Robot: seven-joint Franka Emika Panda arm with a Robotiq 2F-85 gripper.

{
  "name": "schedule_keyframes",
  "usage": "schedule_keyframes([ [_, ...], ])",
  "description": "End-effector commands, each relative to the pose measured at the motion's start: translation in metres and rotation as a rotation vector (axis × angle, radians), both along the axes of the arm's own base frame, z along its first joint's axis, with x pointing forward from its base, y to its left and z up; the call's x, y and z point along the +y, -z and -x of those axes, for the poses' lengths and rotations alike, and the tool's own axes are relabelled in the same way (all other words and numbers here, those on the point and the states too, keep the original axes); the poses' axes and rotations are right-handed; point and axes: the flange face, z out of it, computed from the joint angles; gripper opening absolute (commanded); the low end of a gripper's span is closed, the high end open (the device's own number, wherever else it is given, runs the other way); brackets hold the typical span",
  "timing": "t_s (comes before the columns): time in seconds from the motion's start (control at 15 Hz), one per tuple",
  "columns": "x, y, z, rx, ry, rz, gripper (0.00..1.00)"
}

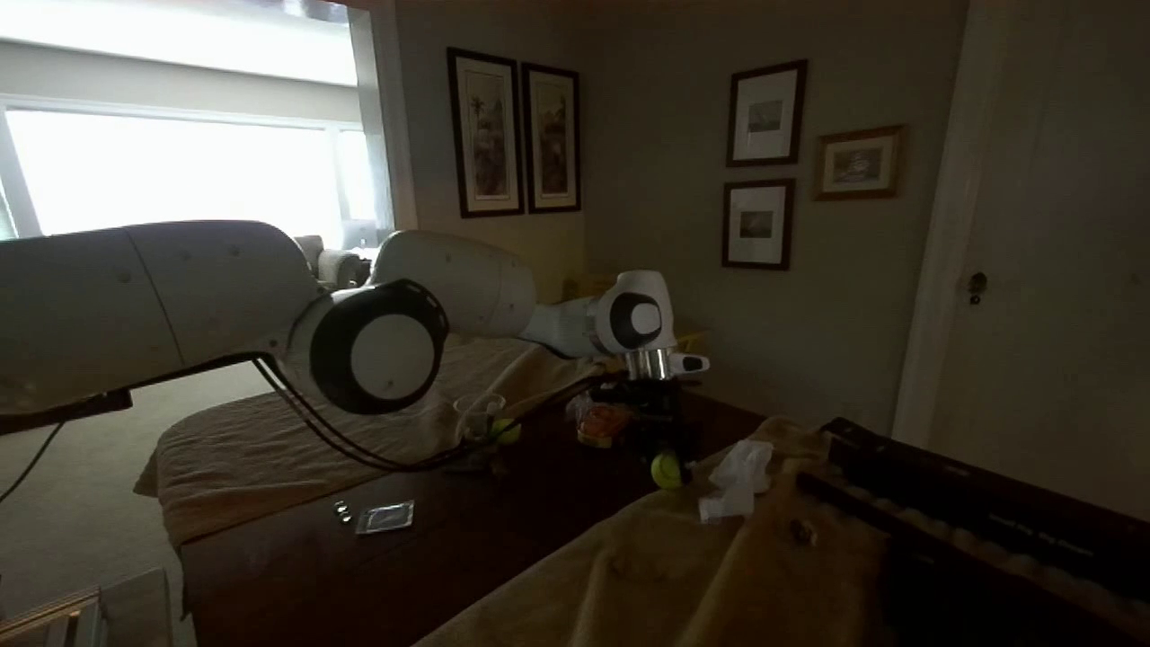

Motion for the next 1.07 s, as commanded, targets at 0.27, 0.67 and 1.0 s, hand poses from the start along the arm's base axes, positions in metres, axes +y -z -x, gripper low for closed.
schedule_keyframes([
  [0.27, 0.071, -0.060, 0.014, 0.068, 0.154, -0.048, 0.42],
  [0.67, 0.136, -0.094, 0.041, 0.201, 0.274, -0.165, 0.42],
  [1.0, 0.167, -0.095, 0.050, 0.252, 0.259, -0.257, 0.42],
])
